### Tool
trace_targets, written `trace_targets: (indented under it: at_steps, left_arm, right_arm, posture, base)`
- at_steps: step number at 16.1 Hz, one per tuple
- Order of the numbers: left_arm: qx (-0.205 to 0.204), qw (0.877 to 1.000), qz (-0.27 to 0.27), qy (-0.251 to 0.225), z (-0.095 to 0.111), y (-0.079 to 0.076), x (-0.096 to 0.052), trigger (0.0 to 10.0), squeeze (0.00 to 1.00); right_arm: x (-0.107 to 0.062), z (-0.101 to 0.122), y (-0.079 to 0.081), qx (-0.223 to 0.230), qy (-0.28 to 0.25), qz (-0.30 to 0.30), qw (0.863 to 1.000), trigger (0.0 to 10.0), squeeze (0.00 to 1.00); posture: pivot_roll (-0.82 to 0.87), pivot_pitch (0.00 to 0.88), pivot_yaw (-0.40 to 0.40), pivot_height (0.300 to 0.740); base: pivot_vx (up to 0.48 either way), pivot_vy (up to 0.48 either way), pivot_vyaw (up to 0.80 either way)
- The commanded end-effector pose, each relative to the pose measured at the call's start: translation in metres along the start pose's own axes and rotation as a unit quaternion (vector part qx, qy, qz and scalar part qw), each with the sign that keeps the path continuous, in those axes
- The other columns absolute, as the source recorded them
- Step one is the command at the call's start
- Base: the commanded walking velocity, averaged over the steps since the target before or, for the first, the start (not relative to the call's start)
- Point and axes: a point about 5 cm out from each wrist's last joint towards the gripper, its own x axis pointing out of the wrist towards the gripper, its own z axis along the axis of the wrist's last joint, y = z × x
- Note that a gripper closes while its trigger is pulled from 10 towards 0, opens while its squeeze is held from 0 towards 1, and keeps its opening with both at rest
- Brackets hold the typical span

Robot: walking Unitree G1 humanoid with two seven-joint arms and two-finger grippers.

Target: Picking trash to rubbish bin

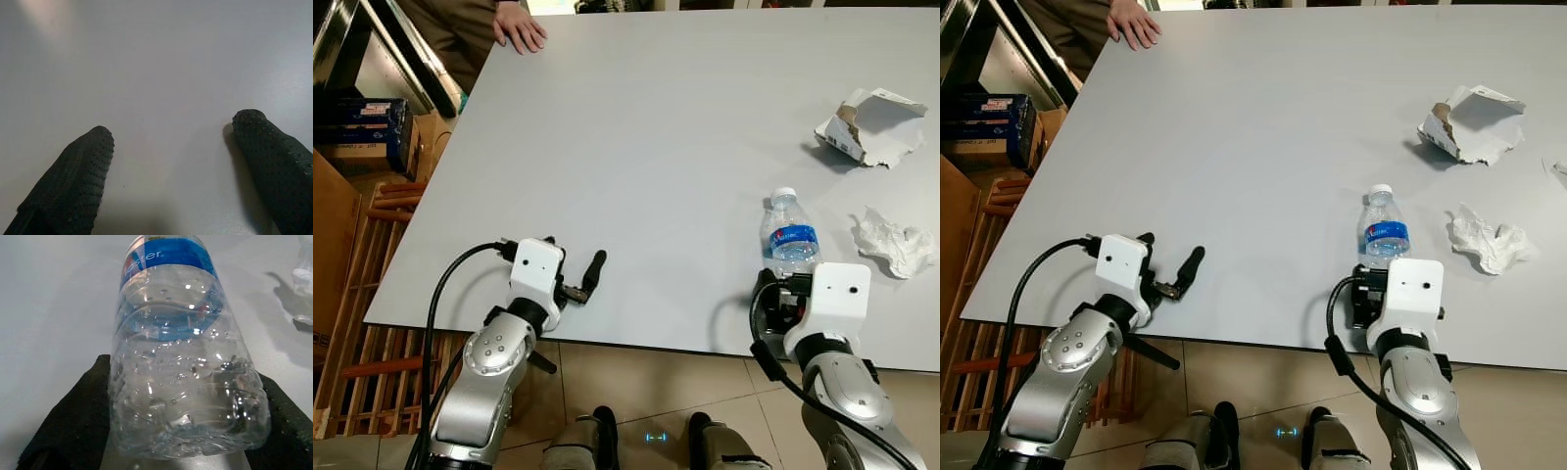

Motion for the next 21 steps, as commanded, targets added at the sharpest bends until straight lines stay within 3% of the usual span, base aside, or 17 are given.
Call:
trace_targets:
  at_steps: [1, 10, 16, 21]
  left_arm:
    - [-0.003, 0.999, -0.017, 0.047, -0.020, -0.005, -0.005, 10.0, 0.00]
    - [0.001, 0.998, -0.029, 0.051, -0.021, -0.007, -0.002, 10.0, 0.00]
    - [0.007, 0.998, -0.037, 0.055, -0.022, -0.006, -0.003, 10.0, 0.00]
    - [0.008, 0.997, -0.042, 0.062, -0.024, -0.008, -0.004, 10.0, 0.00]
  right_arm:
    - [-0.002, -0.011, 0.000, -0.005, 0.027, -0.004, 1.000, 10.0, 1.00]
    - [-0.005, -0.011, 0.004, -0.002, 0.022, 0.009, 1.000, 10.0, 1.00]
    - [-0.007, -0.003, 0.021, 0.052, 0.023, 0.021, 0.998, 10.0, 1.00]
    - [-0.008, 0.004, 0.030, 0.064, 0.023, 0.026, 0.997, 10.0, 1.00]
  posture:
    - [-0.04, 0.255, 0.121, 0.740]
    - [-0.05, 0.245, 0.127, 0.740]
    - [-0.04, 0.242, 0.130, 0.740]
    - [-0.04, 0.242, 0.129, 0.740]
  base:
    - [0.000, 0.000, 0.00]
    - [0.000, 0.000, 0.00]
    - [0.000, 0.000, 0.00]
    - [0.000, 0.000, 0.00]
